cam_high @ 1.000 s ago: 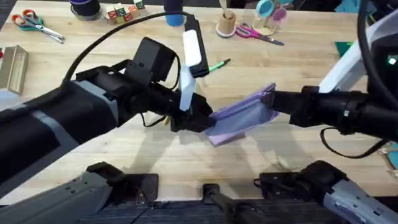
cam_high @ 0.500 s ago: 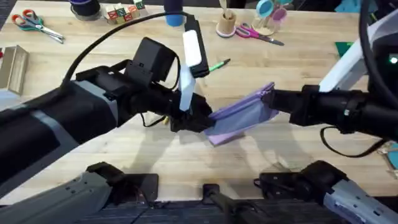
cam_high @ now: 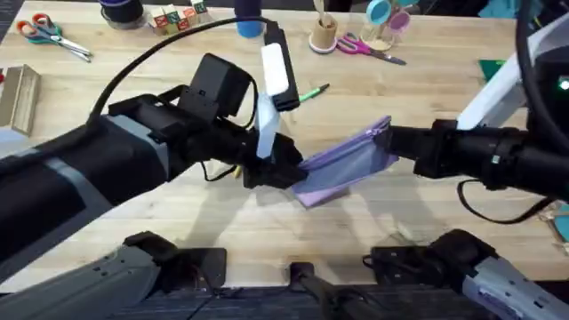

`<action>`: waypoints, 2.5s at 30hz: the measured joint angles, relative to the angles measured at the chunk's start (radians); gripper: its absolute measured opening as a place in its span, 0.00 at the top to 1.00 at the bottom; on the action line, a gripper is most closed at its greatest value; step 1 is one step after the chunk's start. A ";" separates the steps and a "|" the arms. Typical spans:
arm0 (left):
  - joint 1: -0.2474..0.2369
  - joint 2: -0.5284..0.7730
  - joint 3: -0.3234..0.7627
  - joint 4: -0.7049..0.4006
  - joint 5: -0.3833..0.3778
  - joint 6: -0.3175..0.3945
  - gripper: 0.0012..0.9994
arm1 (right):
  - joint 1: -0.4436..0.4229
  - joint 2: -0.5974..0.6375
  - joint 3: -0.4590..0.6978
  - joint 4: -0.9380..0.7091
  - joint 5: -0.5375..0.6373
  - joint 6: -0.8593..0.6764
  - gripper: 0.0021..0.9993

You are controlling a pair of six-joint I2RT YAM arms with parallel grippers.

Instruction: Unzip the bag, pick up the pens from the table one at a time and place them inside, then zip the bag closed.

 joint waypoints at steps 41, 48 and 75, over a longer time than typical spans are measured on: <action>0.010 0.000 -0.036 -0.085 -0.163 0.001 0.96 | 0.266 0.383 0.114 0.256 -0.229 0.173 0.97; 0.011 0.000 -0.036 -0.082 -0.159 -0.002 0.96 | 0.271 0.383 0.115 0.263 -0.231 0.177 0.76; 0.008 0.002 -0.035 -0.040 -0.108 0.000 0.96 | 0.105 0.218 0.113 0.002 -0.129 -0.002 0.00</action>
